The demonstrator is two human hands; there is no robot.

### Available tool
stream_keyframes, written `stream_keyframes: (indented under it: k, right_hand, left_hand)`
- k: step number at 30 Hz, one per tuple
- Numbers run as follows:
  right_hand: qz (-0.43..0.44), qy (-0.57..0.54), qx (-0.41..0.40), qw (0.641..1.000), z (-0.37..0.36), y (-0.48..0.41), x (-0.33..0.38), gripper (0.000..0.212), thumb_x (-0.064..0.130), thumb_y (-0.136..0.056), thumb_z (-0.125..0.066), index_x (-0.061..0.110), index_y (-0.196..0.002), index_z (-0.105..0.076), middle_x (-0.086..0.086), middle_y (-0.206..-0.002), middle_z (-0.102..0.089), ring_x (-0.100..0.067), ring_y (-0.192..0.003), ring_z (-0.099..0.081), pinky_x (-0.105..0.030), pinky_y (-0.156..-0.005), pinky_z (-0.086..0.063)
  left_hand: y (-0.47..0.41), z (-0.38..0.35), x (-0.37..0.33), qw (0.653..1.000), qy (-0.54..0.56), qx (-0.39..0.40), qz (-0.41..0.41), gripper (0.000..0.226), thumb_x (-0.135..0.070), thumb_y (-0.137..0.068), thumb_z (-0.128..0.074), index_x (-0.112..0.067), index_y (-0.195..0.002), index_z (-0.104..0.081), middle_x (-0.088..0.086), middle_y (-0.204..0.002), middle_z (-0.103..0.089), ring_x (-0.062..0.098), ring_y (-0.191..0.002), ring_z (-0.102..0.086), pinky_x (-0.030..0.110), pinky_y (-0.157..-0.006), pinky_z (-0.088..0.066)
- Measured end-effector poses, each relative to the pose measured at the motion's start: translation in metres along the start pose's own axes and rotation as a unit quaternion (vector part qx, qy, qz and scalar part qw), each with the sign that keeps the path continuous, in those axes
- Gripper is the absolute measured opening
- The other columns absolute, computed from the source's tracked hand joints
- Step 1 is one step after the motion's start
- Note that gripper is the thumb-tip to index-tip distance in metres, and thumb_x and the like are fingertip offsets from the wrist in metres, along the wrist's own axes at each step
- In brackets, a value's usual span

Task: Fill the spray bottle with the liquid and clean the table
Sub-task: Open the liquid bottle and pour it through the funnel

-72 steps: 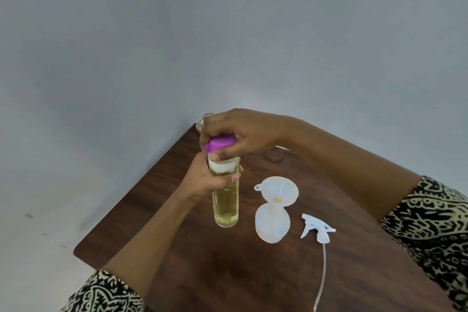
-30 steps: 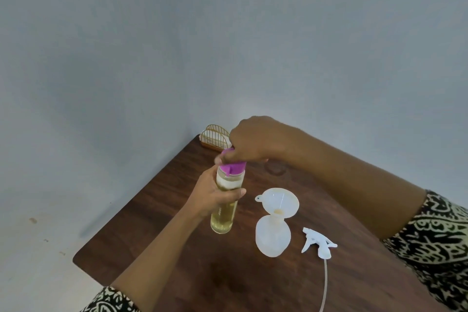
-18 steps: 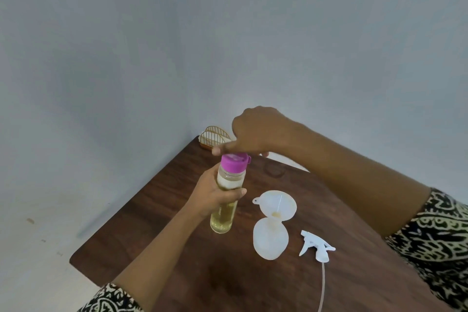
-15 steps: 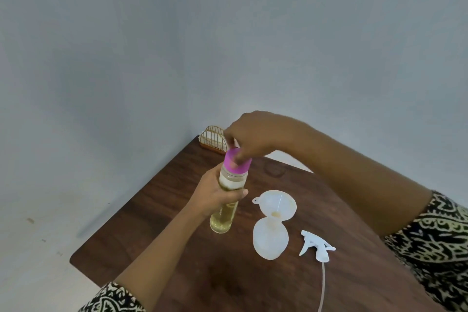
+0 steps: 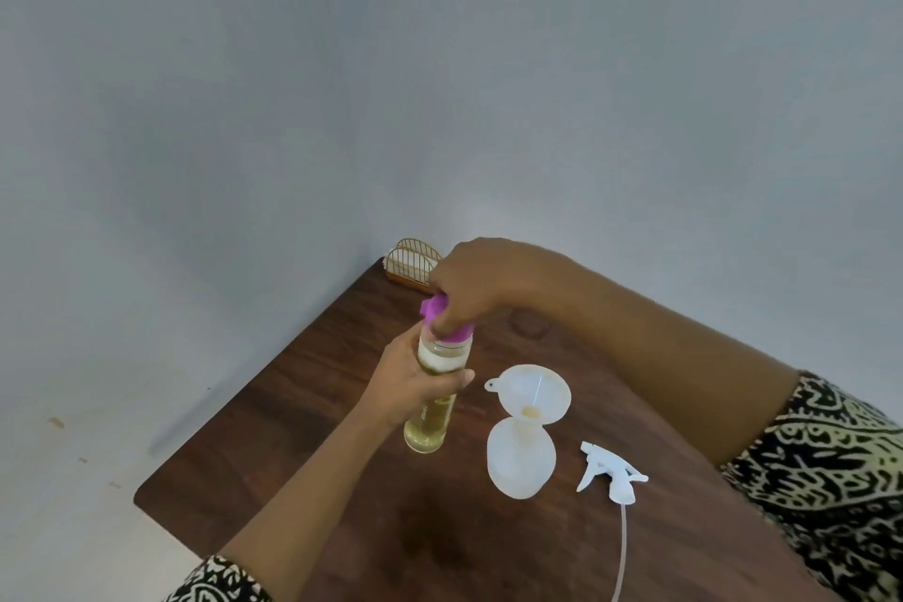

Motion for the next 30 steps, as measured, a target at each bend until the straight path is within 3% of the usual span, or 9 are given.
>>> stream_keyframes:
  k: [2, 5, 11, 13, 17, 20, 24, 27, 30]
  right_hand:
    - [0.073, -0.002, 0.017, 0.997, 0.002, -0.001, -0.006, 0.035, 0.031, -0.082, -0.066, 0.018, -0.113, -0.056, 0.003, -0.098, -0.055, -0.016, -0.087, -0.048, -0.023, -0.058, -0.036]
    - [0.147, -0.009, -0.021, 0.989, 0.003, -0.003, -0.008, 0.049, 0.014, -0.076, -0.072, 0.023, -0.118, -0.049, 0.003, -0.106, -0.046, -0.017, -0.092, -0.045, -0.024, -0.064, -0.038]
    - [0.055, -0.209, -0.156, 0.964, 0.0, -0.003, -0.021, 0.053, 0.029, -0.074, -0.073, 0.027, -0.119, -0.045, 0.002, -0.102, -0.052, -0.016, -0.084, -0.051, -0.025, -0.064, -0.04]
    - [0.007, -0.323, -0.227, 0.919, -0.009, -0.006, -0.021, 0.048, 0.029, -0.074, -0.074, 0.028, -0.116, -0.05, 0.002, -0.104, -0.057, -0.016, -0.09, -0.056, -0.025, -0.072, -0.044]
    - [-0.083, -0.574, -0.361, 0.731, -0.044, -0.031, 0.0, 0.042, 0.018, -0.074, -0.079, 0.024, -0.102, -0.049, 0.005, -0.102, -0.058, -0.004, -0.087, -0.055, -0.009, -0.069, -0.041]
    - [-0.131, -0.631, -0.355, 0.677, -0.087, -0.074, 0.021, 0.048, 0.012, -0.073, -0.079, 0.025, -0.105, -0.046, 0.001, -0.11, -0.057, -0.009, -0.093, -0.056, -0.016, -0.078, -0.046]
    - [-0.217, -0.592, -0.239, 0.738, -0.178, -0.123, 0.046, 0.064, 0.01, -0.077, -0.075, 0.017, -0.133, -0.045, -0.002, -0.129, -0.05, -0.019, -0.116, -0.053, -0.023, -0.094, -0.042]
    - [-0.272, -0.531, -0.131, 0.791, -0.249, -0.133, 0.059, 0.061, 0.013, -0.079, -0.074, 0.016, -0.133, -0.047, -0.005, -0.133, -0.046, -0.022, -0.119, -0.052, -0.028, -0.097, -0.042]
    - [-0.287, -0.453, -0.093, 0.839, -0.286, -0.13, 0.065, 0.058, 0.021, -0.078, -0.075, 0.021, -0.129, -0.049, -0.002, -0.133, -0.048, -0.02, -0.12, -0.05, -0.03, -0.099, -0.044]
  left_hand:
    - [0.002, 0.001, 0.0, 1.0, -0.007, 0.003, -0.003, 0.043, -0.03, -0.057, -0.082, -0.017, -0.095, -0.065, -0.001, -0.084, -0.072, 0.015, -0.079, -0.069, 0.022, -0.07, -0.055]
    - [0.003, 0.004, 0.002, 1.0, -0.007, 0.007, 0.0, 0.037, -0.029, -0.058, -0.081, -0.024, -0.091, -0.065, -0.006, -0.082, -0.072, 0.012, -0.078, -0.068, 0.024, -0.072, -0.056]
    - [0.009, 0.016, 0.013, 0.999, -0.002, -0.025, 0.022, 0.04, -0.026, -0.06, -0.083, -0.02, -0.095, -0.065, 0.0, -0.09, -0.072, 0.019, -0.085, -0.069, 0.028, -0.075, -0.055]
    - [0.011, 0.025, 0.018, 0.999, 0.009, -0.042, 0.03, 0.048, -0.031, -0.055, -0.085, -0.018, -0.096, -0.065, 0.001, -0.091, -0.072, 0.02, -0.087, -0.069, 0.031, -0.078, -0.056]
    - [0.018, 0.048, 0.03, 0.995, 0.026, -0.083, 0.051, 0.06, -0.044, -0.046, -0.081, -0.017, -0.097, -0.066, 0.004, -0.092, -0.073, 0.022, -0.088, -0.069, 0.036, -0.079, -0.057]
    - [0.021, 0.07, 0.041, 0.992, 0.019, -0.104, 0.067, 0.059, -0.045, -0.045, -0.08, -0.019, -0.096, -0.066, 0.002, -0.092, -0.073, 0.017, -0.087, -0.069, 0.032, -0.078, -0.056]
    - [0.028, 0.096, 0.052, 0.99, 0.006, -0.121, 0.076, 0.062, -0.043, -0.046, -0.081, -0.013, -0.098, -0.068, 0.0, -0.091, -0.074, 0.009, -0.084, -0.07, 0.02, -0.073, -0.053]
    - [0.034, 0.11, 0.059, 0.989, -0.011, -0.119, 0.09, 0.059, -0.038, -0.05, -0.084, -0.013, -0.101, -0.068, 0.002, -0.095, -0.074, 0.011, -0.088, -0.07, 0.021, -0.073, -0.053]
    - [0.038, 0.117, 0.066, 0.988, -0.014, -0.114, 0.104, 0.062, -0.044, -0.047, -0.081, -0.014, -0.1, -0.068, 0.002, -0.095, -0.074, 0.012, -0.089, -0.07, 0.023, -0.076, -0.054]
Point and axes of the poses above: each hand's wrist, its own y-axis away from the middle knuckle, its own z-axis out of the back of the hand, x = y × z, the point moved 2 cm from there along -y, towards the middle knuckle
